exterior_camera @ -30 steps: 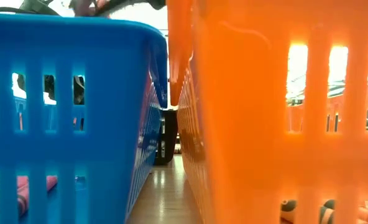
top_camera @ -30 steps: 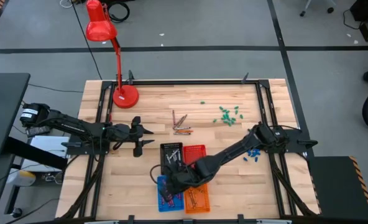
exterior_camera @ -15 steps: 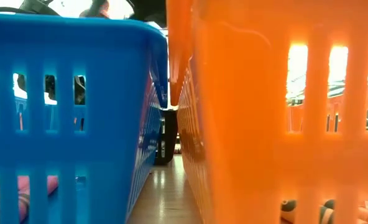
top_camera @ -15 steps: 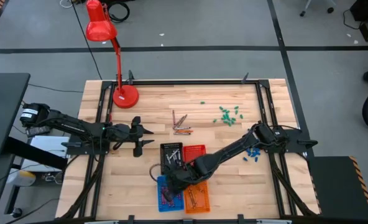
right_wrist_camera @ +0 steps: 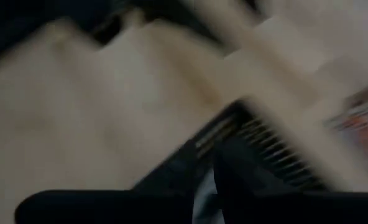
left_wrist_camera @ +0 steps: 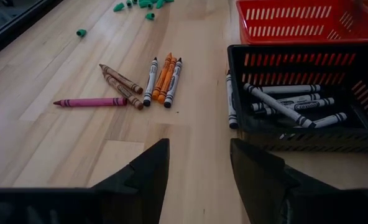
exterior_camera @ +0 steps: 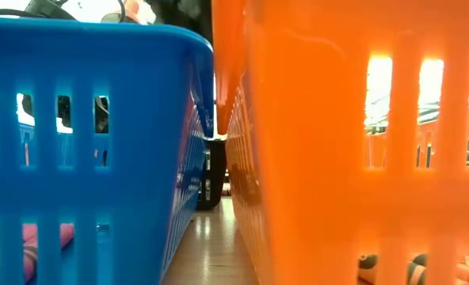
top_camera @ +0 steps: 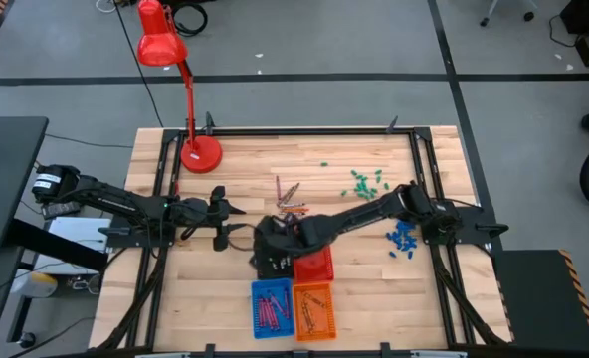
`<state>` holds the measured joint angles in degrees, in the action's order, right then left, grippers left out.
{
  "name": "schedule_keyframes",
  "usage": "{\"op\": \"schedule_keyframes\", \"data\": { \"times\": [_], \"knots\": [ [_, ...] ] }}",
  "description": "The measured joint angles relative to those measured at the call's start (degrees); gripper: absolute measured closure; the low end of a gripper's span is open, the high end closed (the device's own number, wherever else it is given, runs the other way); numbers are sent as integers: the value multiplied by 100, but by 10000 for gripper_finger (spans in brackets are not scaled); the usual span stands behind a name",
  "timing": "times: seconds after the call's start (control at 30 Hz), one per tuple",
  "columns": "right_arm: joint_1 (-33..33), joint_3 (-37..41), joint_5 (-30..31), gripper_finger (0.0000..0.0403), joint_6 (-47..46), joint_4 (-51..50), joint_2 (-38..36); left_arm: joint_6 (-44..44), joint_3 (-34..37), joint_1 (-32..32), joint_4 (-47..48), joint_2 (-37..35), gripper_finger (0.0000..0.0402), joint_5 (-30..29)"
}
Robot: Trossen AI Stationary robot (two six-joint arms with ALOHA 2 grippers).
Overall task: Sort crayons
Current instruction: Put the red crayon into the blue basket
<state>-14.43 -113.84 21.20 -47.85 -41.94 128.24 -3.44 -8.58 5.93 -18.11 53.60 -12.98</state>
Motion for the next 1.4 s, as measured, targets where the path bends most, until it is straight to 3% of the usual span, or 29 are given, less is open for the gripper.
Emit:
{"op": "schedule_keyframes", "data": {
  "times": [0.13, 0.27, 0.67, 0.8, 1.03, 1.4],
  "knots": [
    [352, 18, 531, 341, 454, -305, 1, 0, -2, -1, 0, 0, 219, -1],
    [837, 282, 282, 325, 603, -177, 3, 2, 0, -2, 0, 0, 219, 1],
    [1952, 1269, 316, 218, 906, 1034, 14, 9, 0, -2, 0, 0, 219, -1],
    [2112, 1568, 360, 219, 996, 1619, 7, 9, 0, 0, 0, 0, 219, -1],
    [2180, 1844, 467, 242, 1076, 1657, 11, -18, 0, 0, -2, 0, 219, -1],
    [2177, 2315, 445, 245, 1235, 2007, -1, -92, 0, -1, -7, 0, 219, -1]
  ]
}}
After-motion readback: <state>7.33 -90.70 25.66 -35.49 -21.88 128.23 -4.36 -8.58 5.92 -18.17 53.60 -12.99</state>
